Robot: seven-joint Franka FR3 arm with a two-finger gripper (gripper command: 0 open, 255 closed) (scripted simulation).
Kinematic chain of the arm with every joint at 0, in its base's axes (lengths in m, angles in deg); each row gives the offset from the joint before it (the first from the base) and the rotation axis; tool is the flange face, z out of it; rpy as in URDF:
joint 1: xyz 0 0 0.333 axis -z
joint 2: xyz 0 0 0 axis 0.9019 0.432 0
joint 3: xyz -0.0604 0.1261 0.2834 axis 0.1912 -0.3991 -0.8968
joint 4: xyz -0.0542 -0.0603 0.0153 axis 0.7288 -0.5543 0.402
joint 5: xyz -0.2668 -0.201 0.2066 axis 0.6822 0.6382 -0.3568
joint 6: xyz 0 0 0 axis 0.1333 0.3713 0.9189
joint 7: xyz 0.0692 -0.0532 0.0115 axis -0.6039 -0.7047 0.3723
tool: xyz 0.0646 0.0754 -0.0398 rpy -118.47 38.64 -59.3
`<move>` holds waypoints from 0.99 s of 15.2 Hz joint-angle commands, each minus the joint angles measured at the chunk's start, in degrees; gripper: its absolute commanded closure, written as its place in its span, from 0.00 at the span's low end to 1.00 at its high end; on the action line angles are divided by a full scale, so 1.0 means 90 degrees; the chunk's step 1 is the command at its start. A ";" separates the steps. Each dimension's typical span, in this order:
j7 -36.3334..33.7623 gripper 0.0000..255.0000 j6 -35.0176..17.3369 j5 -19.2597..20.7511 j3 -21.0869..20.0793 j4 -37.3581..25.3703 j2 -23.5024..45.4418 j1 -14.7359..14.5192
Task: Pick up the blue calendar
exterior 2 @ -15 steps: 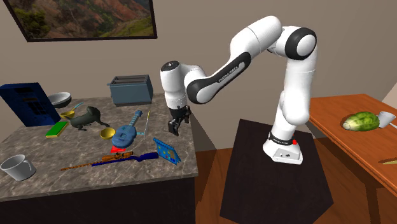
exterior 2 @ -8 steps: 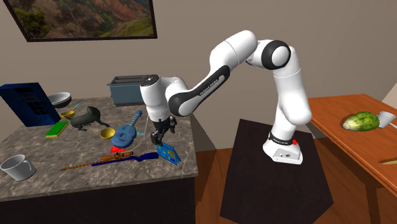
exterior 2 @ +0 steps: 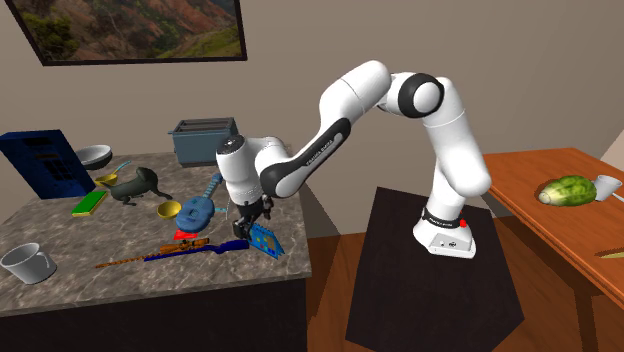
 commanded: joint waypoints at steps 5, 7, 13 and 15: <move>-0.0034 1.00 -0.0106 0.0037 0.0019 0.0049 0.0063 -0.0011; -0.0036 1.00 -0.0104 0.0037 0.0019 0.0046 0.0064 -0.0013; -0.0015 1.00 -0.0044 0.0014 0.0005 0.0026 0.0021 -0.0004; 0.0022 1.00 0.0080 -0.0030 -0.0020 -0.0027 -0.0059 0.0008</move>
